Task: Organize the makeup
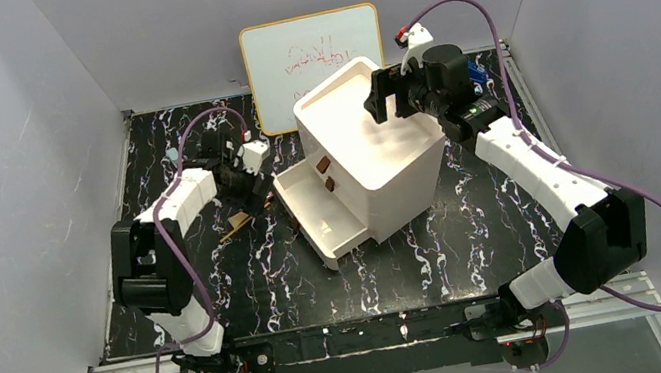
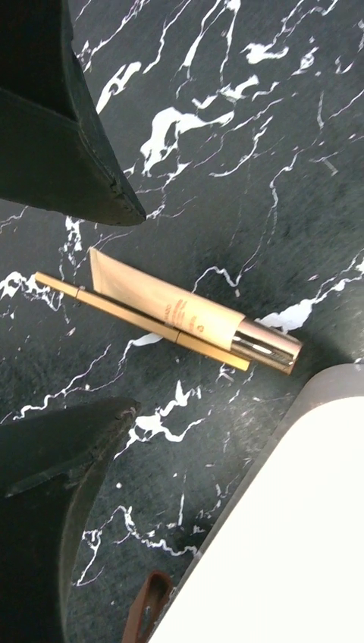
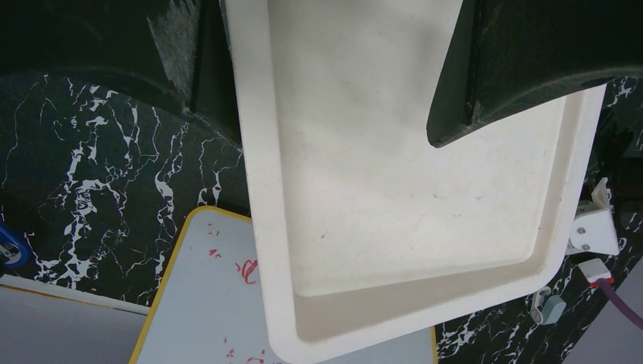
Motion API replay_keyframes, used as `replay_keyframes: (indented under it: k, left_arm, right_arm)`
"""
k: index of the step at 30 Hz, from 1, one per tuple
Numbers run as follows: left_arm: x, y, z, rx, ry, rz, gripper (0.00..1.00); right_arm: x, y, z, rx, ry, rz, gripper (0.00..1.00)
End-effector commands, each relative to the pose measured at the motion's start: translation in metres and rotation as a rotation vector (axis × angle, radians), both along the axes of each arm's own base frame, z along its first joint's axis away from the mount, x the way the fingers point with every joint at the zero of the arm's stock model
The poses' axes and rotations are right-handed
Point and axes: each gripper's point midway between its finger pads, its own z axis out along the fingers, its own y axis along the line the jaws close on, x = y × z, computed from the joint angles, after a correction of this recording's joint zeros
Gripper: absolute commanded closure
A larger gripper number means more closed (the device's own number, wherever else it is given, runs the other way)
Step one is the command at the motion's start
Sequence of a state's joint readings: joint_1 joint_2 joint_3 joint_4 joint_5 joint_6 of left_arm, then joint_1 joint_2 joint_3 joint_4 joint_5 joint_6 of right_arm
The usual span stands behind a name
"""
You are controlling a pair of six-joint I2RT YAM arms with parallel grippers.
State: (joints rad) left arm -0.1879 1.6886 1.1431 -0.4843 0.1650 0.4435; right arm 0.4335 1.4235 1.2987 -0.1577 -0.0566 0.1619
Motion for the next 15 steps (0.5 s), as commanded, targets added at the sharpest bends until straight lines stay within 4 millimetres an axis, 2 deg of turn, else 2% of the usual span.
replay_keyframes:
  k: [1, 4, 10, 15]
  left_arm:
    - [0.019, 0.001, 0.006, 0.012, -0.045, -0.006, 0.24]
    - [0.022, 0.003, 0.0, 0.012, -0.039, 0.003, 0.31]
    - [0.023, 0.001, -0.008, -0.011, -0.017, 0.003, 0.38]
    - [0.027, 0.006, -0.009, -0.007, -0.023, 0.022, 0.49]
  right_arm:
    - [-0.047, 0.024, -0.068, -0.004, 0.284, 0.118, 0.02]
    - [-0.047, 0.023, -0.069, -0.007, 0.288, 0.114, 0.02]
    - [-0.048, 0.022, -0.071, -0.014, 0.29, 0.109, 0.02]
    - [-0.047, 0.022, -0.073, -0.016, 0.295, 0.108, 0.02]
